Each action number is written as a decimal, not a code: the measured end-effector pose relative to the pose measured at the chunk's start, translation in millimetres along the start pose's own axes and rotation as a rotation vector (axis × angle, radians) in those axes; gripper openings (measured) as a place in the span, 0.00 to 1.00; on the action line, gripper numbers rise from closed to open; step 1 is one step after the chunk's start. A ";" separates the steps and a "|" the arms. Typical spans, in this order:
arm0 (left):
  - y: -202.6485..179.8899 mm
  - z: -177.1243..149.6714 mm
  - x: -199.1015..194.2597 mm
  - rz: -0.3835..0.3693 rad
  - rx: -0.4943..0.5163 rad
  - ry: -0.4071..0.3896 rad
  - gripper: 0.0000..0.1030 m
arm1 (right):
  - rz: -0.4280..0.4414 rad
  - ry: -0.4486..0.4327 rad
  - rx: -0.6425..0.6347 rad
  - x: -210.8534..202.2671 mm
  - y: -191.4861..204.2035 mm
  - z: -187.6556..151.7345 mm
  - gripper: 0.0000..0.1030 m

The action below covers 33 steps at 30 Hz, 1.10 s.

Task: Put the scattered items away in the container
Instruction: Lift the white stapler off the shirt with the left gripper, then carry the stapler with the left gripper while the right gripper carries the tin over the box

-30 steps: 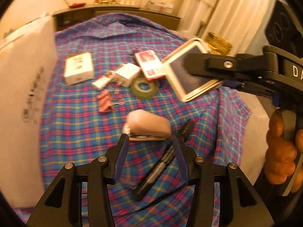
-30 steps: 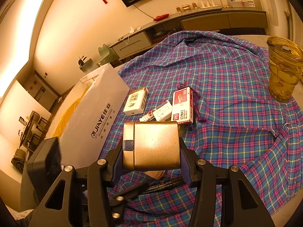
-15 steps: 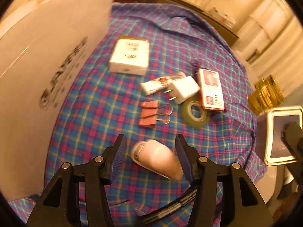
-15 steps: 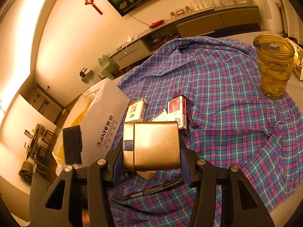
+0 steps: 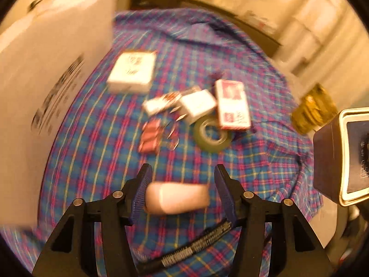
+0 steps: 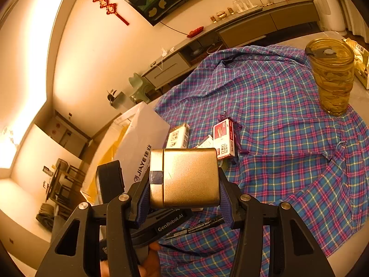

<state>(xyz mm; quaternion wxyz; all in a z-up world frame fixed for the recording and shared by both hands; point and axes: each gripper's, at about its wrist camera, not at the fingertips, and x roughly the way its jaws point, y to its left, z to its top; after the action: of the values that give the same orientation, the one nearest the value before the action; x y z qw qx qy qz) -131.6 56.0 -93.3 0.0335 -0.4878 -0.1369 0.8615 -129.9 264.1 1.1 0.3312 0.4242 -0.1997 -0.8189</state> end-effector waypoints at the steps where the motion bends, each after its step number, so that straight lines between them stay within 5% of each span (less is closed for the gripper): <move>1: -2.8 5.6 1.9 -0.019 0.065 -0.009 0.56 | 0.011 -0.006 -0.002 -2.6 1.7 0.6 0.50; 4: -10.0 13.0 3.3 0.002 0.187 0.011 0.56 | 0.031 -0.009 -0.005 -5.9 5.2 0.3 0.50; 9: -17.5 1.4 -30.5 0.012 0.191 -0.038 0.59 | 0.054 -0.010 0.001 -8.5 5.9 0.7 0.50; 12: -9.8 -13.8 -35.8 0.133 -0.019 0.001 0.59 | 0.062 -0.010 0.005 -9.8 6.4 0.8 0.50; 14: -12.5 -18.1 -32.1 0.122 -0.130 0.009 0.59 | 0.064 -0.009 0.001 -10.6 7.6 -0.7 0.50; 22: -15.7 -25.0 1.9 0.236 -0.363 0.061 0.56 | 0.054 -0.022 0.032 -22.1 -7.0 -2.3 0.50; 23: -12.5 -26.3 -1.7 0.220 -0.362 0.019 0.55 | 0.056 -0.028 0.038 -25.0 -9.6 -1.5 0.50; 25: -11.5 -28.1 -5.2 0.195 -0.290 0.023 0.26 | 0.062 -0.030 0.043 -27.6 -12.1 -0.4 0.50; 33: 8.6 -35.1 -20.1 0.128 -0.160 0.005 0.23 | 0.073 0.016 -0.004 -9.9 3.2 -5.6 0.50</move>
<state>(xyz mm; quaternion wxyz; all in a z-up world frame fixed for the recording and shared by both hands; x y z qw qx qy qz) -90.6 51.0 -96.0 -0.0606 -0.4986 -0.1738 0.8471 -119.9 268.7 5.4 0.3634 0.4225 -0.2108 -0.8031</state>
